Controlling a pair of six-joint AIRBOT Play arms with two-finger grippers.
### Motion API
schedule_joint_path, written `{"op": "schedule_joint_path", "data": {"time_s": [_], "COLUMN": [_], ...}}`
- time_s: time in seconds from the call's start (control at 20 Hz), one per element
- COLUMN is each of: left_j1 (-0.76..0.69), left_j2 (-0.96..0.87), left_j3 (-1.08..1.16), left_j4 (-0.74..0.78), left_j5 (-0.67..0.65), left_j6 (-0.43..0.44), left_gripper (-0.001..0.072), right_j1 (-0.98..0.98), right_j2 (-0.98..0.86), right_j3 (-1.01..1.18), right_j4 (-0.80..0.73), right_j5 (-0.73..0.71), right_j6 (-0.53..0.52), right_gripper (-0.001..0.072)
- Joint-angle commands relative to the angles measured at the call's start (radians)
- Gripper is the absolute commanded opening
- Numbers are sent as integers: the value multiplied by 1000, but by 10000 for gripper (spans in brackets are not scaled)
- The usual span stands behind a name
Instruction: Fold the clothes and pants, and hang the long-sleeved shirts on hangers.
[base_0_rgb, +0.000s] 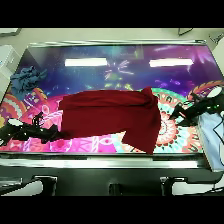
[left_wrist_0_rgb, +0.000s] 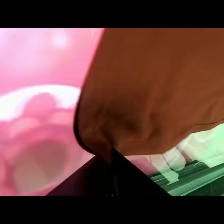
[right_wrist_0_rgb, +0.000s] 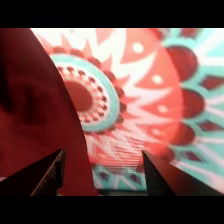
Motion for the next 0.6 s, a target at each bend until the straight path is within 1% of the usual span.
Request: {"op": "schedule_joint_path", "data": {"time_s": [0.0,0.05,0.1,0.3,0.35,0.4,0.5,0.55], "left_j1": [-1,-1,-1,-1,-1,-1,0,0], "left_j2": [39,47,54,61,61,61,61,63], "left_j3": [0,0,0,0,0,1,6,22], "left_j4": [0,0,-1,0,0,-1,0,0], "left_j5": [-8,-8,-8,-8,-7,-7,-8,-13], "left_j6": [0,0,0,0,0,0,0,0], "left_gripper": [27,27,27,27,27,27,27,27], "right_j1": [34,45,57,98,108,119,126,126], "right_j2": [-55,-73,-91,-135,-140,-141,-139,-132], "right_j3": [-49,-49,-49,-49,-49,-48,-44,-31], "right_j4": [158,189,200,207,208,209,219,225], "right_j5": [-142,-149,-159,-176,-173,-170,-153,-117], "right_j6": [-72,-79,-79,-55,-55,-56,-56,-71], "right_gripper": [546,529,487,488,471,380,36,38]}}
